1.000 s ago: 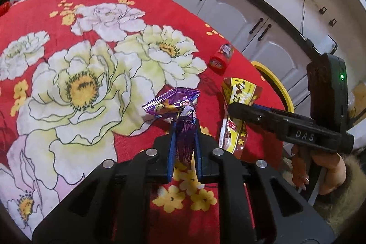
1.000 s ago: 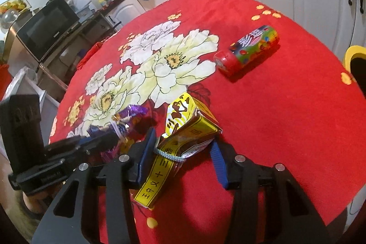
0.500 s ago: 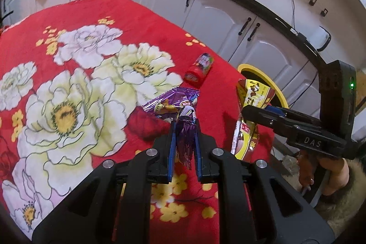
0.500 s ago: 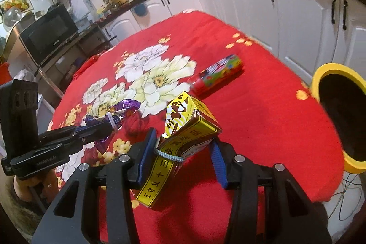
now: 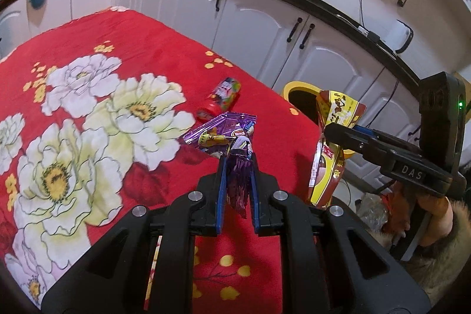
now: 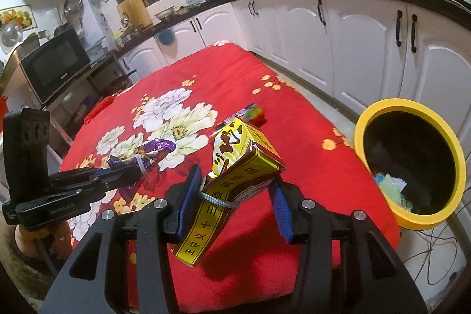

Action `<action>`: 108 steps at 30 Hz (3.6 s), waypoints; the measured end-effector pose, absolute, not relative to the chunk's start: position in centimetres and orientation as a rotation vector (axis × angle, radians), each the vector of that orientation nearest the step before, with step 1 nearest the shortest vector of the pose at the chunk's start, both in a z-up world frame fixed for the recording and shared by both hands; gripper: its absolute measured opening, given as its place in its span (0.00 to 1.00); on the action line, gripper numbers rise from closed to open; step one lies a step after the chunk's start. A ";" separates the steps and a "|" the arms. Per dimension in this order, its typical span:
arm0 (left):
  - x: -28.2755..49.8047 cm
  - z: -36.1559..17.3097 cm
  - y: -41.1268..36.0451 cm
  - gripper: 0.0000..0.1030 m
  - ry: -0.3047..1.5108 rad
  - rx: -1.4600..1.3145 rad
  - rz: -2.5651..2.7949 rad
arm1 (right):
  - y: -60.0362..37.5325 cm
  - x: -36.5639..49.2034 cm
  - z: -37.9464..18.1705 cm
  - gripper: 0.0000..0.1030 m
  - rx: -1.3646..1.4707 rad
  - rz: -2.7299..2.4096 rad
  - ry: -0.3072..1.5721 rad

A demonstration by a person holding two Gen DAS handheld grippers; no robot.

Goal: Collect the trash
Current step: 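Carry the purple wrapper with the left gripper while the right gripper carries the yellow wrapper to the bin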

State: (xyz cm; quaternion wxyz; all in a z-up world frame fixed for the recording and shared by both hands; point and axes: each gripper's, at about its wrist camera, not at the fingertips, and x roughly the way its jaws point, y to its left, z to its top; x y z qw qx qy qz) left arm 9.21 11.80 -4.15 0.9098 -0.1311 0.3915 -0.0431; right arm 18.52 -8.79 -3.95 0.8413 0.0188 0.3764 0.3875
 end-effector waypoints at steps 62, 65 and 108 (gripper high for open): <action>18.6 -0.8 -0.8 0.08 0.718 -0.195 -0.353 | -23.9 21.6 0.0 0.42 0.195 0.501 0.631; 19.1 -0.6 -1.5 0.08 0.705 -0.185 -0.362 | -24.8 21.7 0.3 0.42 0.201 0.479 0.619; 28.6 -4.5 -8.4 0.08 0.727 -0.128 -0.378 | -31.1 28.5 -2.4 0.43 0.168 0.275 0.634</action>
